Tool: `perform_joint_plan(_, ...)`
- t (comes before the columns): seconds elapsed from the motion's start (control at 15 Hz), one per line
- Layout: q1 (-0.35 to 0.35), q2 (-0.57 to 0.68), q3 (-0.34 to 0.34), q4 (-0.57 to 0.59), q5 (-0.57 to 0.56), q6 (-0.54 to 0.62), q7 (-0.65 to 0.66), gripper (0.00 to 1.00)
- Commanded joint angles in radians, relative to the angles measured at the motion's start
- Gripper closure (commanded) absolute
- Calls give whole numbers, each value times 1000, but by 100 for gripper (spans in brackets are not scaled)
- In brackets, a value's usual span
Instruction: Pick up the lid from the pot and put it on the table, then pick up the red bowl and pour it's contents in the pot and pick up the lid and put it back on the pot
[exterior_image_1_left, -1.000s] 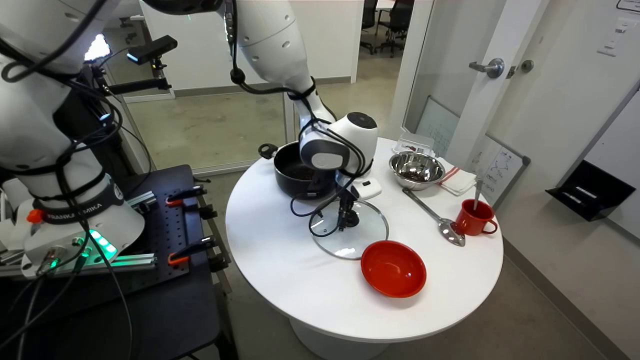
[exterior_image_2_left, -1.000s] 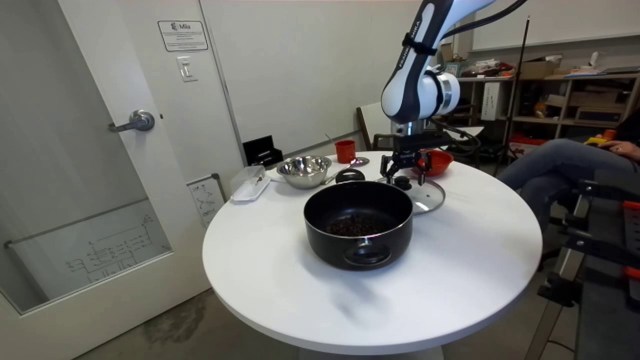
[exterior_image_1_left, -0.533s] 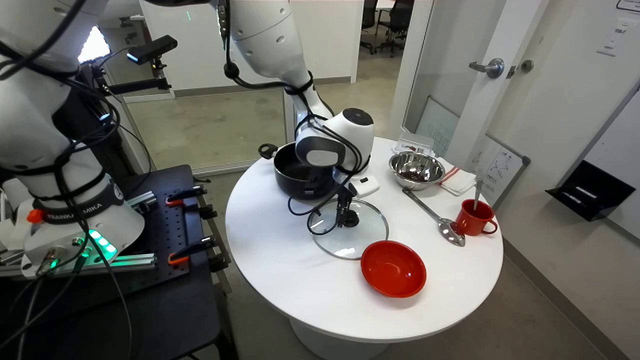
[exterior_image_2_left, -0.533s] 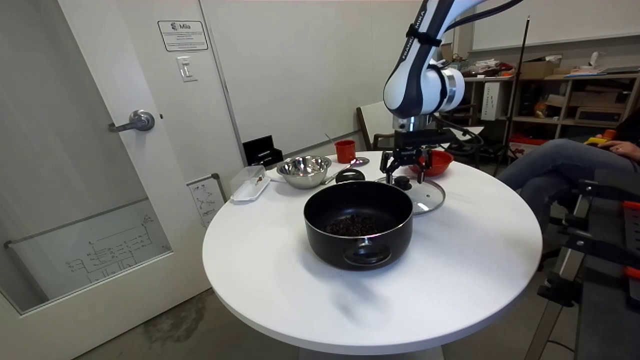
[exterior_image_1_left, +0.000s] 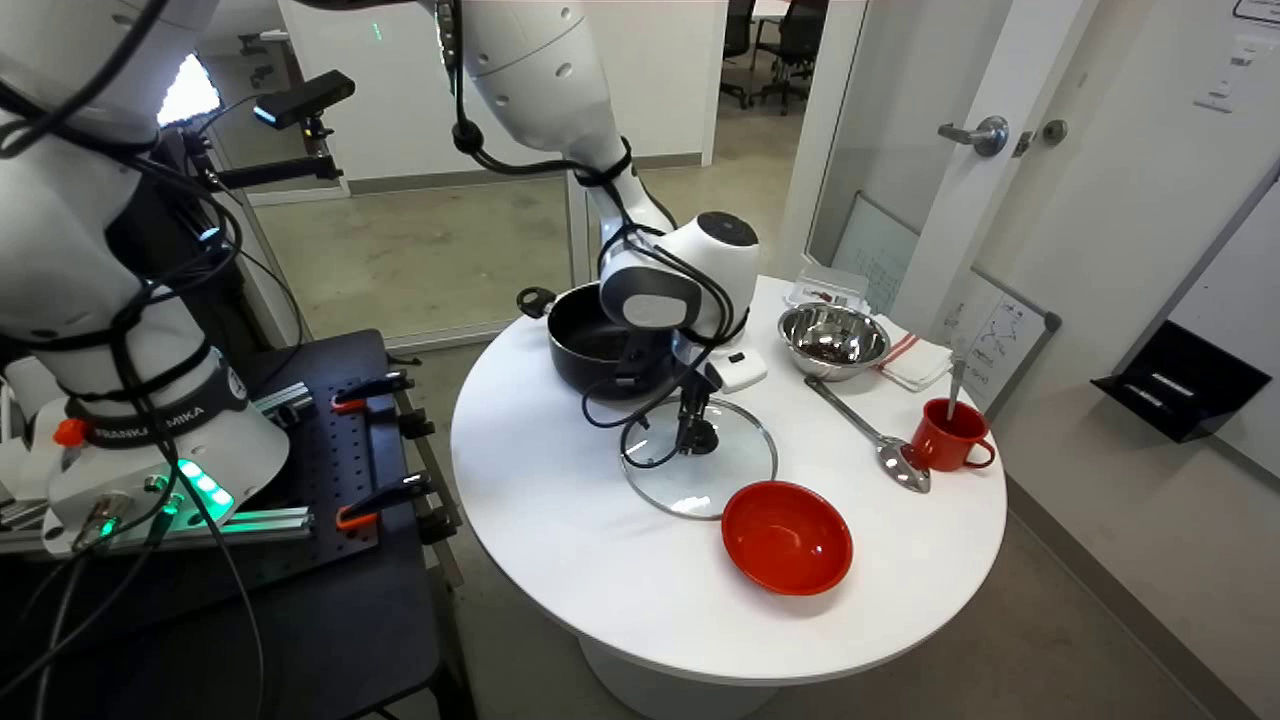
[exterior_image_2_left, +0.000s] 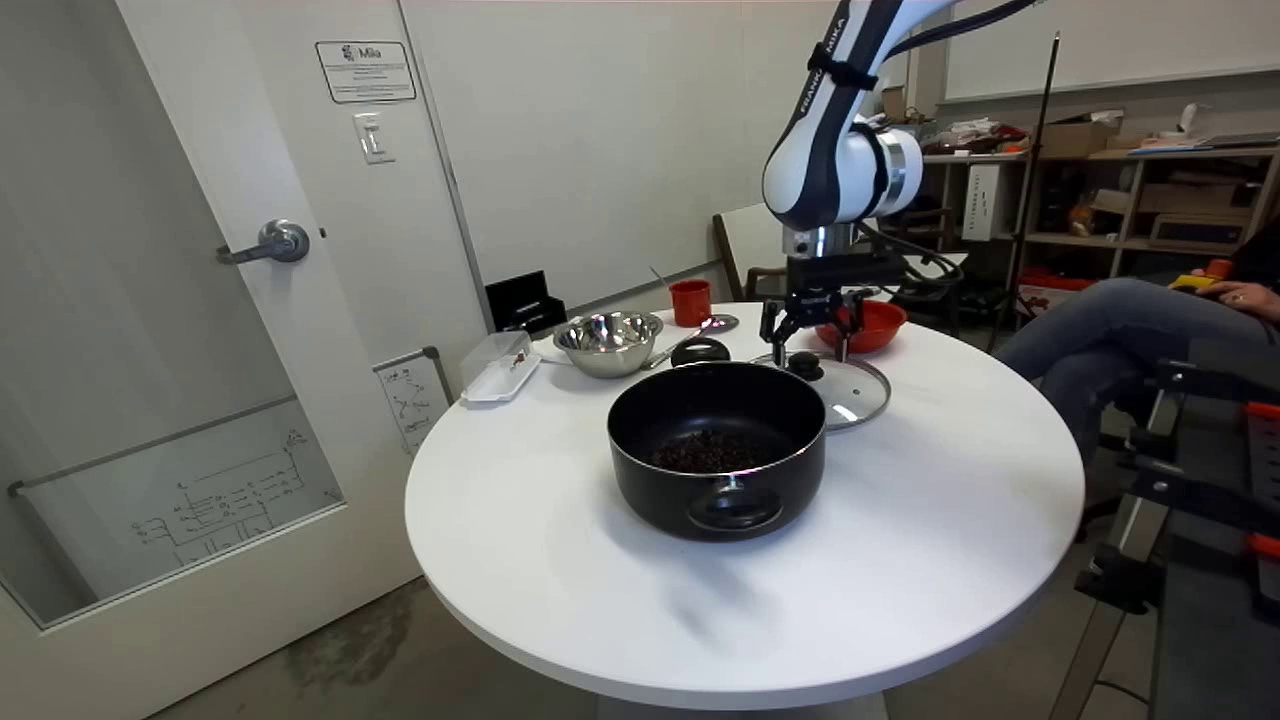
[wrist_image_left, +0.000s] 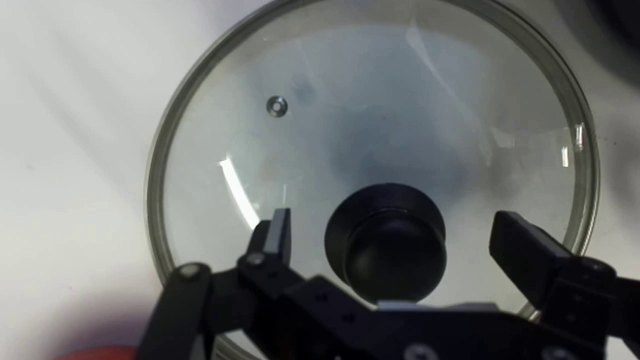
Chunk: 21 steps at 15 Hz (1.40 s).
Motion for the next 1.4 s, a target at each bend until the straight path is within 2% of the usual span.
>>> perform_joint_plan(0.0,33,22,-29,39,-12,-57,20,0)
perform_joint_plan(1.0,72,101,-84,152,-22,-81,57,0)
perform_joint_plan(1.07,71,102,-84,157,-21,-93,58,8)
perform_joint_plan(1.13,69,102,-83,162,-20,-104,58,28)
perform_joint_plan(1.33,72,108,-86,177,-22,-136,71,49)
